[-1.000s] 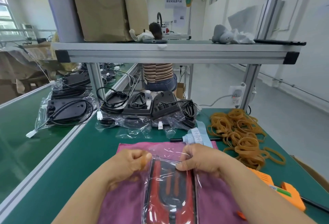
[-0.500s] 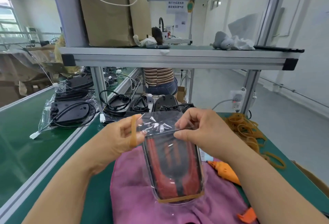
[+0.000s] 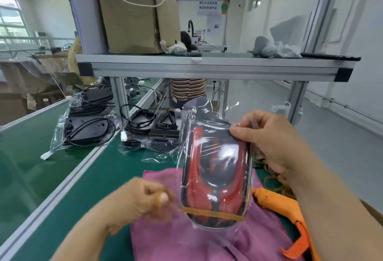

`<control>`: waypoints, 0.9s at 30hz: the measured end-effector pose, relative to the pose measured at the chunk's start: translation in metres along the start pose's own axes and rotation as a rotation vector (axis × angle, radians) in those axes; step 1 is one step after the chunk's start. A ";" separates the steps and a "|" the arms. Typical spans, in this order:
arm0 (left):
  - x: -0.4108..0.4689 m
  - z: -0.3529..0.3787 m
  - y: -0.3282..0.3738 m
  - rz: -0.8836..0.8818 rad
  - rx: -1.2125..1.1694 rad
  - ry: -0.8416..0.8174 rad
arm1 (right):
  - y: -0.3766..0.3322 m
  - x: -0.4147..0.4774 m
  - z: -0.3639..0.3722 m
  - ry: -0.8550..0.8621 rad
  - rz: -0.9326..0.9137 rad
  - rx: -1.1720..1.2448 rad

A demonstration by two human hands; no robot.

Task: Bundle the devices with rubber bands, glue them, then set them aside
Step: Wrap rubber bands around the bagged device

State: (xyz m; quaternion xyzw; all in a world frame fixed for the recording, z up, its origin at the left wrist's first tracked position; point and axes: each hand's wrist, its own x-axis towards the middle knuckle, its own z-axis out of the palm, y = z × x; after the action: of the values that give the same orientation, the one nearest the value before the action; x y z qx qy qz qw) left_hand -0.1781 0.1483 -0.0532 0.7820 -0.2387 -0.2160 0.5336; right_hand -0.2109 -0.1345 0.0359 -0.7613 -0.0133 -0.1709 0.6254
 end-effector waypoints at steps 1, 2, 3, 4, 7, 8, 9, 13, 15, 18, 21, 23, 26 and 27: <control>0.000 0.009 -0.009 -0.066 -0.002 -0.124 | 0.001 0.002 -0.002 0.010 -0.017 -0.016; 0.000 0.019 -0.018 -0.119 0.004 -0.233 | 0.001 0.005 -0.004 0.023 -0.032 -0.039; 0.000 0.029 -0.026 -0.156 0.022 -0.322 | 0.003 0.008 -0.005 0.042 -0.044 -0.070; 0.001 0.039 -0.032 -0.179 0.019 -0.350 | 0.005 0.011 -0.004 0.062 -0.051 -0.108; -0.002 0.049 -0.040 -0.278 -0.026 -0.370 | 0.009 0.015 0.003 0.111 -0.061 -0.176; -0.006 0.045 -0.041 -0.293 0.008 -0.369 | 0.011 0.016 0.007 0.124 -0.066 -0.170; -0.011 0.040 -0.042 -0.314 0.080 -0.379 | 0.013 0.017 0.010 0.132 -0.072 -0.159; -0.033 0.028 -0.056 -0.100 0.242 -0.200 | 0.024 0.016 0.024 0.129 -0.091 -0.145; -0.027 0.013 -0.059 -0.045 0.365 0.062 | 0.032 0.013 0.030 0.118 -0.092 -0.147; -0.041 -0.004 -0.029 -0.094 0.152 -0.234 | 0.042 0.008 0.035 0.074 -0.077 -0.151; -0.022 -0.034 -0.007 0.021 0.008 0.200 | 0.045 0.007 0.035 0.053 -0.084 -0.148; -0.004 -0.035 0.012 0.115 -0.027 0.336 | 0.043 0.005 0.035 0.021 -0.097 -0.144; 0.019 -0.027 0.037 0.163 0.035 0.280 | 0.040 -0.001 0.035 -0.029 -0.120 -0.140; 0.024 -0.023 0.043 0.172 0.042 0.260 | 0.039 -0.003 0.035 -0.034 -0.125 -0.146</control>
State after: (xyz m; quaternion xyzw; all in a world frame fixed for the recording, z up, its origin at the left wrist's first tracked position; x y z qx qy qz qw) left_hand -0.1519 0.1365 -0.0071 0.7911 -0.2382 -0.0612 0.5600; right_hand -0.1962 -0.1089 -0.0077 -0.8052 -0.0587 -0.1970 0.5562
